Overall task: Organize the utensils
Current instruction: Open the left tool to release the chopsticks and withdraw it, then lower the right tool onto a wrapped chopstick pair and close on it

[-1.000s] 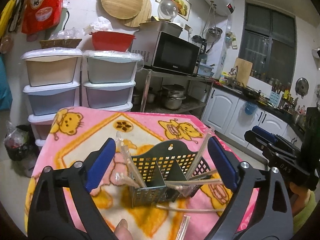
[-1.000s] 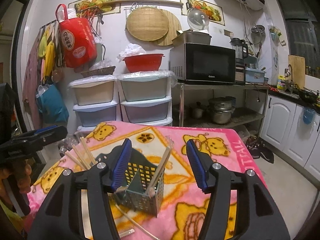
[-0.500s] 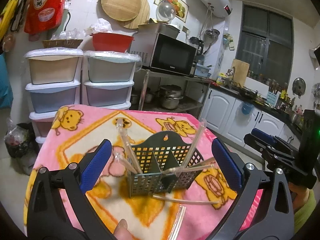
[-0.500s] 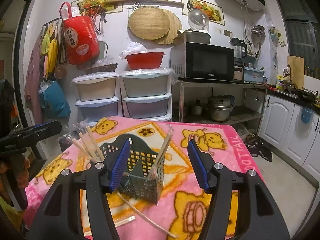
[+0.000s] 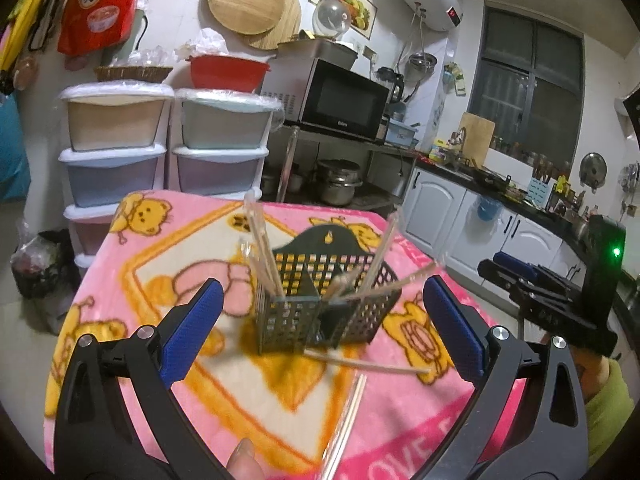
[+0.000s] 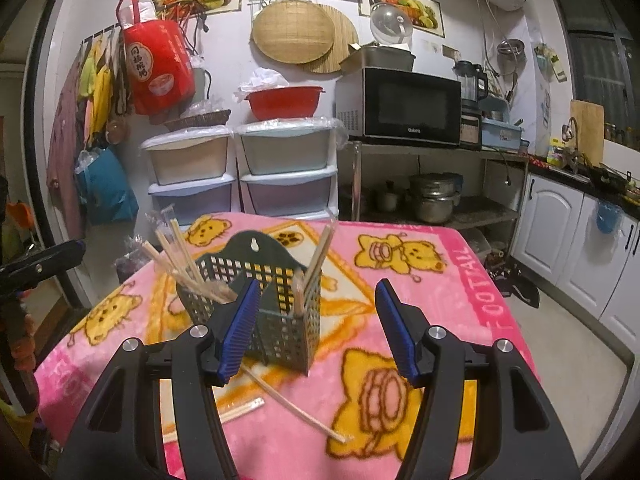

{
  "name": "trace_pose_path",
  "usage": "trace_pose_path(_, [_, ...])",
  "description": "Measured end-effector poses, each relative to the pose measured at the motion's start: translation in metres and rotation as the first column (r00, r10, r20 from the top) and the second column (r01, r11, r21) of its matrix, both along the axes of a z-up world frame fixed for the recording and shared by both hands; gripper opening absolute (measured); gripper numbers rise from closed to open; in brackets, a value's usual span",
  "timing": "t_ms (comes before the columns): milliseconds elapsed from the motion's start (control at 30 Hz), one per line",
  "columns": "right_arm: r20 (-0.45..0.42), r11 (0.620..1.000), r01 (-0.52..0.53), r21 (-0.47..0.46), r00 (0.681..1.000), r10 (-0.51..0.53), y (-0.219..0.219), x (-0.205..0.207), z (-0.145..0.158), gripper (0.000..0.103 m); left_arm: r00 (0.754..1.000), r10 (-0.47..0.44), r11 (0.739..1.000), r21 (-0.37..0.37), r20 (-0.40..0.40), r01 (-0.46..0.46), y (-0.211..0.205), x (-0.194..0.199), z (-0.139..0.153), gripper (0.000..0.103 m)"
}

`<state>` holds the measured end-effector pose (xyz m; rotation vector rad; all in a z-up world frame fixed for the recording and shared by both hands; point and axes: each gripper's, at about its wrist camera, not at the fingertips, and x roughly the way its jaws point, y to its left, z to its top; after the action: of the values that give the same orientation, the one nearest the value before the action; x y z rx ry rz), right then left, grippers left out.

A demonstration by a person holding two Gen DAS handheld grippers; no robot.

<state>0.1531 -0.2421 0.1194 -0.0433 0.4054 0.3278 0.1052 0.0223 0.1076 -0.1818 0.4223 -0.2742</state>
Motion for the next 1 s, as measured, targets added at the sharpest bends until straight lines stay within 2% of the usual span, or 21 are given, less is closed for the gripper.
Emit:
trace_pose_path(633, [-0.099,1.000,0.014,-0.015,0.995,-0.015,-0.010,-0.018,-0.044,0.057,0.984,0.003,1.000,-0.006,-0.179,-0.004,0.019,-0.030,-0.069,0.092])
trace_pose_path(1000, [-0.202,0.999,0.011,-0.048,0.979,-0.020,-0.016,-0.019,-0.081,0.057,0.967,-0.002,1.000,-0.007,-0.256,0.001,0.017,-0.038,-0.099,0.092])
